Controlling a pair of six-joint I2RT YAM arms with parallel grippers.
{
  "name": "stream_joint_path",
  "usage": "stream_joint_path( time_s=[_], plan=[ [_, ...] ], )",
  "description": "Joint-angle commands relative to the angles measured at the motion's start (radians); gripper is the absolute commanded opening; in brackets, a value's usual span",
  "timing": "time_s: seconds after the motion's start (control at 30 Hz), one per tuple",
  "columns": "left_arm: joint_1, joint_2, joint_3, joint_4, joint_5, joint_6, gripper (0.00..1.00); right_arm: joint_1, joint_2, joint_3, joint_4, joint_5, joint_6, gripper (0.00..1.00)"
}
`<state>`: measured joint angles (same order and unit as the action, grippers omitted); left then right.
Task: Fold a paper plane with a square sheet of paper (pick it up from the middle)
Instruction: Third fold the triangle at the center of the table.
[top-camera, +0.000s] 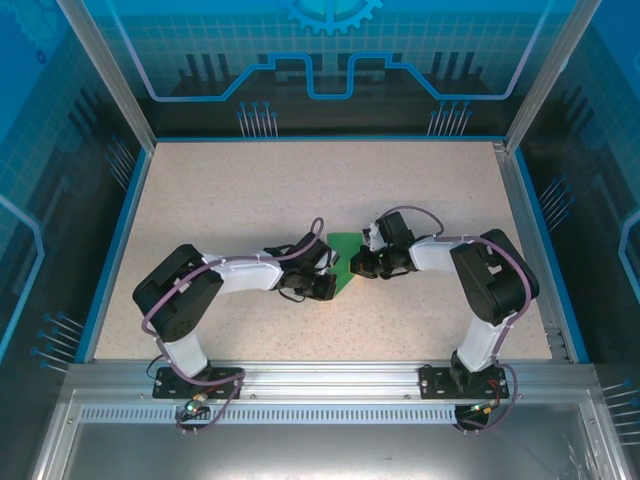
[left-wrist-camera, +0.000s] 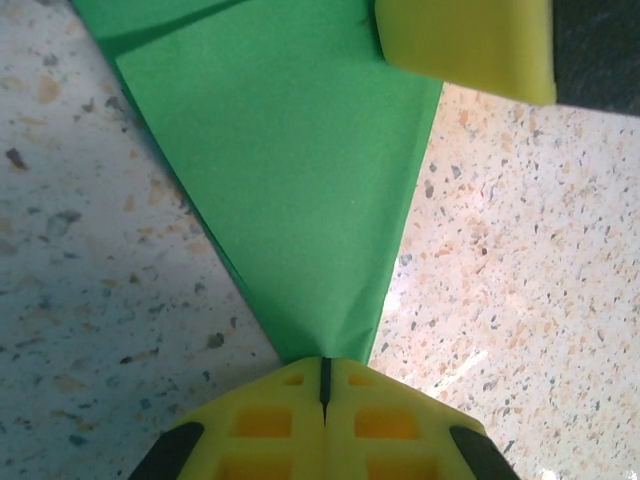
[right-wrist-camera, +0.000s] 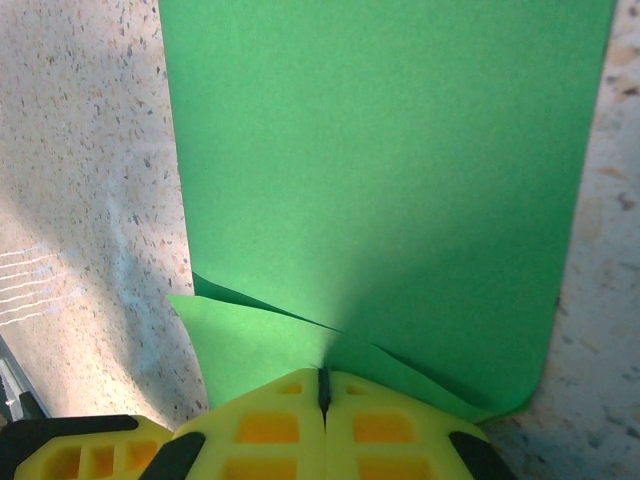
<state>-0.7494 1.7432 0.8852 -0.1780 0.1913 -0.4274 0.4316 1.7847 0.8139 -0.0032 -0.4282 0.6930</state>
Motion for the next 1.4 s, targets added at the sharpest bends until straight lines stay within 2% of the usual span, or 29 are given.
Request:
stream_joint_path(
  time_s=[0.0,0.27,0.63,0.93,1.17,1.37],
  plan=[
    [-0.033,0.026,-0.079,-0.272,-0.051,-0.010,0.04,-0.064,0.054,-0.017,-0.029,0.222,-0.032,0.00],
    [-0.042,-0.030,-0.051,-0.307,-0.118,-0.028,0.05,-0.058,0.058,-0.017,-0.020,0.198,-0.039,0.00],
    [-0.041,-0.156,0.140,-0.325,-0.041,-0.056,0.08,-0.056,0.070,-0.021,0.014,0.144,-0.044,0.00],
    [-0.014,0.022,0.258,-0.207,0.056,-0.024,0.06,-0.056,0.055,-0.016,0.008,0.076,-0.061,0.00],
    [0.045,0.120,0.273,-0.130,0.122,0.004,0.05,-0.056,0.050,-0.013,-0.001,0.053,-0.076,0.00],
    [0.063,0.170,0.264,-0.142,0.137,0.041,0.05,-0.054,0.054,-0.015,-0.007,0.050,-0.084,0.00]
  ],
)
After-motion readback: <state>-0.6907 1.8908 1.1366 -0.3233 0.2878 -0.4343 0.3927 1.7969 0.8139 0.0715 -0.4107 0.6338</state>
